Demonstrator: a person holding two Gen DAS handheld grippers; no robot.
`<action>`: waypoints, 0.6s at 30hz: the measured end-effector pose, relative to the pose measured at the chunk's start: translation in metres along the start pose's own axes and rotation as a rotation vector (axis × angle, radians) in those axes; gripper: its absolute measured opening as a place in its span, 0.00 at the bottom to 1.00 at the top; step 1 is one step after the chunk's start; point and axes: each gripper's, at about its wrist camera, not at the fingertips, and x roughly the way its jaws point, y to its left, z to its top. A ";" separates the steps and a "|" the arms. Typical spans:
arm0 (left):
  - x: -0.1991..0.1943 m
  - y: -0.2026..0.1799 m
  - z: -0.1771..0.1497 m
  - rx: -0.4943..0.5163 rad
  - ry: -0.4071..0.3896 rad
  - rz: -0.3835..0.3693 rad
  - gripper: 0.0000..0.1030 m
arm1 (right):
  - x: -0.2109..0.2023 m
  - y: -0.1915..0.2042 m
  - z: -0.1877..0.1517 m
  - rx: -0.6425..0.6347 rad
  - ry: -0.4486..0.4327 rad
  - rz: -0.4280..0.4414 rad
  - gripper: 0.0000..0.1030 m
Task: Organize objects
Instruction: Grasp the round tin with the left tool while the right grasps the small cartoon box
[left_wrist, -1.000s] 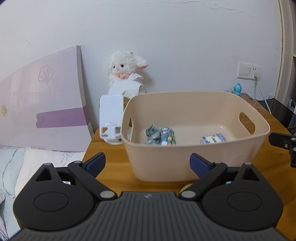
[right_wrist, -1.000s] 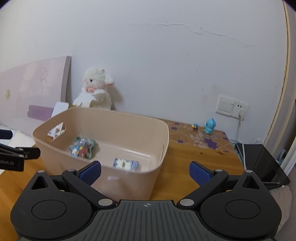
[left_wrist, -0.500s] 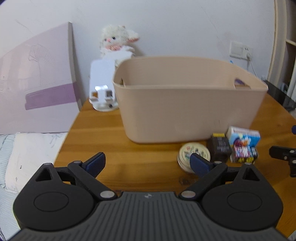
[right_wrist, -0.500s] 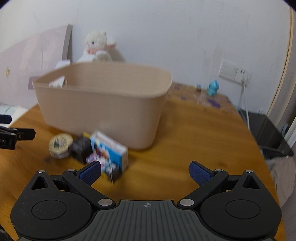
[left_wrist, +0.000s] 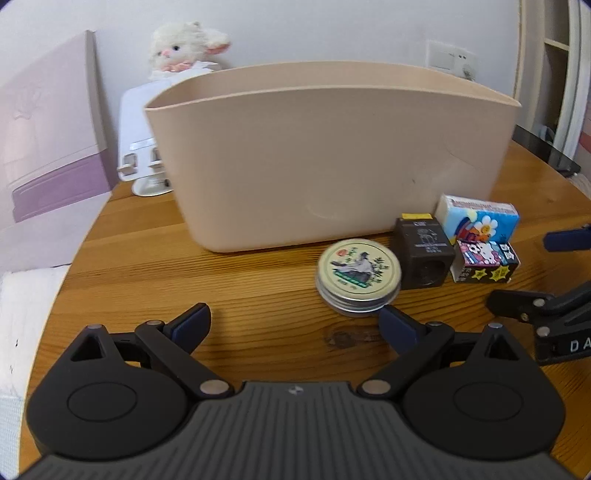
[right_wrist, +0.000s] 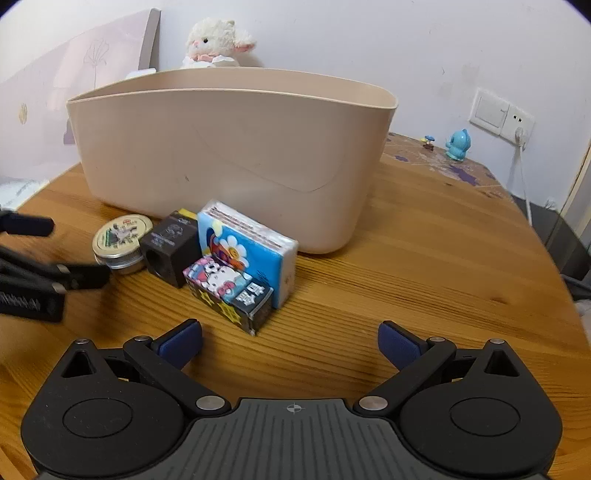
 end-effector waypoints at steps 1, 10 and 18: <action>0.001 -0.001 0.000 0.005 -0.008 -0.008 0.95 | 0.001 0.001 0.001 0.004 -0.002 0.003 1.00; 0.021 0.002 0.007 -0.039 -0.031 -0.045 0.97 | 0.013 0.007 0.005 0.061 -0.032 0.045 1.00; 0.030 0.004 0.010 -0.048 -0.050 -0.051 0.97 | 0.016 0.007 0.005 0.091 -0.053 0.015 0.94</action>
